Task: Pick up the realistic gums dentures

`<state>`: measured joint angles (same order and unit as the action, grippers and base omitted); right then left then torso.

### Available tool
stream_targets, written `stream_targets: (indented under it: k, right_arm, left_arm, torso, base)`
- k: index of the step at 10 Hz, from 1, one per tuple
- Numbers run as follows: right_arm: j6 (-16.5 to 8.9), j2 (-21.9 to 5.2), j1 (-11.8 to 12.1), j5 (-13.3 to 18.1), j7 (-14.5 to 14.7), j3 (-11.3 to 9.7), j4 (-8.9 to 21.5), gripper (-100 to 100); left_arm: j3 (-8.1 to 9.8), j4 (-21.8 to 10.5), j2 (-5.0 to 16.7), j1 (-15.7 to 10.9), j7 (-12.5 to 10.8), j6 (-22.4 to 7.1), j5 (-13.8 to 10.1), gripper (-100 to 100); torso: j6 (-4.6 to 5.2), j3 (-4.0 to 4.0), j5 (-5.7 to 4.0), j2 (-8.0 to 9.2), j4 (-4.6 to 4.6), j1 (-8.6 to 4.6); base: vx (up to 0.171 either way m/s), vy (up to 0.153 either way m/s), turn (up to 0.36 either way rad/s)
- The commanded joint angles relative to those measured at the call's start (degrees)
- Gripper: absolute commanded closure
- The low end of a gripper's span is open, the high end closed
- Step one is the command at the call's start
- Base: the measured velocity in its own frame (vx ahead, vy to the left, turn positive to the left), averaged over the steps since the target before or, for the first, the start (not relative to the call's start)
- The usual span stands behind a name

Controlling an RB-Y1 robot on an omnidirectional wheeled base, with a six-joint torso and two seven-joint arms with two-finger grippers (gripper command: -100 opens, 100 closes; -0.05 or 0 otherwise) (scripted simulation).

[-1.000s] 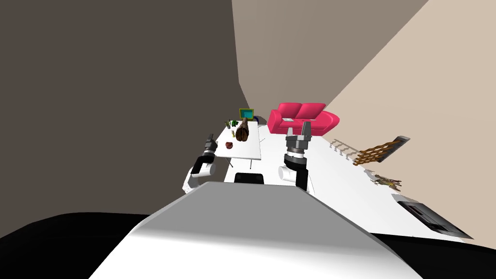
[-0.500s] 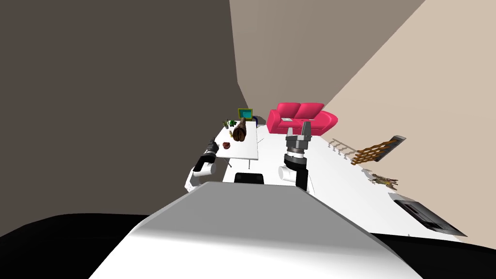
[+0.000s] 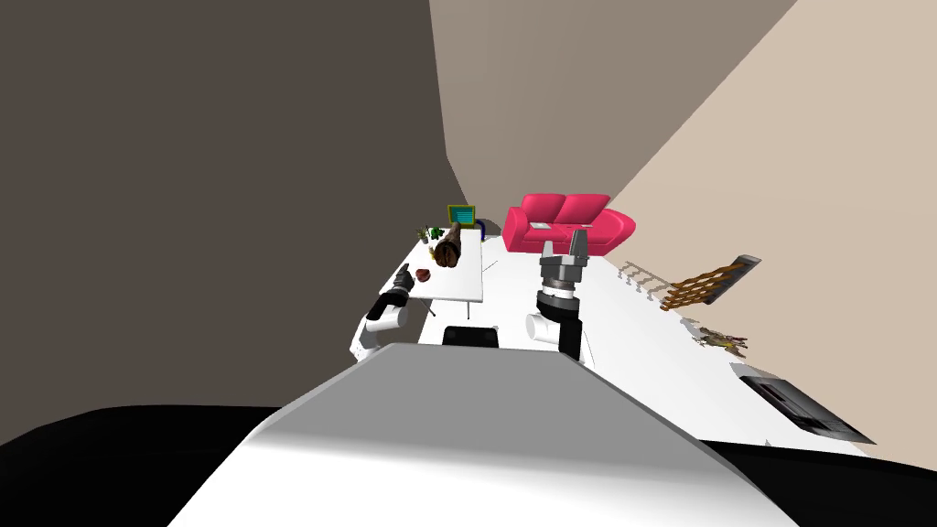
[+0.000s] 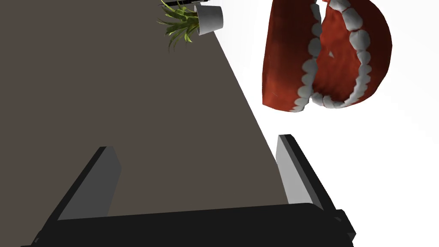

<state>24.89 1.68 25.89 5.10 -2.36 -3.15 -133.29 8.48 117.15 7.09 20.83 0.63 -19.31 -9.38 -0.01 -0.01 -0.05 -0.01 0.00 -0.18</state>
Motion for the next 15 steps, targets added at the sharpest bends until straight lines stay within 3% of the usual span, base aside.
stream_targets:
  k: [1, 6, 7, 8, 9, 10, 11, 15]
  right_arm:
    - [0.00, 0.00, 0.00, 0.00, 0.00, 0.00, 0.00, 0]
    - [0.00, 0.00, 0.00, 0.00, 0.00, 0.00, 0.00, 0]
    - [0.00, 0.00, 0.00, 0.00, 0.00, 0.00, 0.00, 0]
    - [0.00, 0.00, 0.00, 0.00, 0.00, 0.00, 0.00, 0]
    - [0.00, 0.00, 0.00, 0.00, 0.00, 0.00, 0.00, 0]
    - [0.00, -0.01, 0.01, 0.00, 0.00, 0.01, 0.00, 0]
    - [0.00, -0.01, 0.00, 0.00, 0.00, 0.01, 0.00, 0]
    - [0.00, -0.01, 0.00, 0.00, 0.00, 0.01, 0.00, 0]
  left_arm:
    - [0.43, -1.23, 0.50, -0.64, -0.40, -2.53, -0.44, -100]
    - [1.27, -3.90, 0.82, -1.87, -1.16, -8.34, -1.26, -100]
    - [1.19, -3.72, 0.69, -2.04, -1.05, -7.57, -0.99, -100]
    - [1.19, -3.79, 0.65, -2.09, -1.07, -7.87, -0.97, 0]
    - [1.24, -5.46, 0.57, -2.88, -1.07, -6.94, -0.73, -100]
    - [1.18, -4.85, 0.53, -2.55, -1.04, -7.33, -0.78, -100]
    - [1.18, -5.00, 0.51, -2.61, -1.03, -7.16, -0.75, 100]
    - [1.18, -4.98, 0.51, -2.61, -1.03, -7.17, -0.75, 100]
  torso:
    - [0.00, 0.00, 0.00, 0.00, 0.00, 0.00]
    - [0.00, 0.00, -0.01, -0.01, 0.00, 0.00]
    - [0.00, 0.00, 0.00, 0.00, 0.00, 0.02]
    - [-0.01, 0.01, 0.01, 0.01, 0.00, 0.11]
    - [-0.01, 0.01, 0.03, 0.02, 0.01, 0.17]
    - [0.00, -0.08, 0.04, -0.16, -0.02, 0.21]
    - [-0.01, -0.08, 0.04, -0.12, -0.03, 0.22]
    - [-0.01, 0.01, 0.04, 0.02, 0.01, 0.21]
  base:
    - [-0.004, -0.062, -0.007]
    - [0.008, -0.060, -0.008]
    - [0.003, -0.019, 0.000]
    - [0.000, 0.000, 0.000]
    - [0.060, 0.004, -0.018]
    - [0.039, 0.003, -0.006]
    - [0.000, 0.000, 0.000]
    - [0.000, 0.000, 0.000]
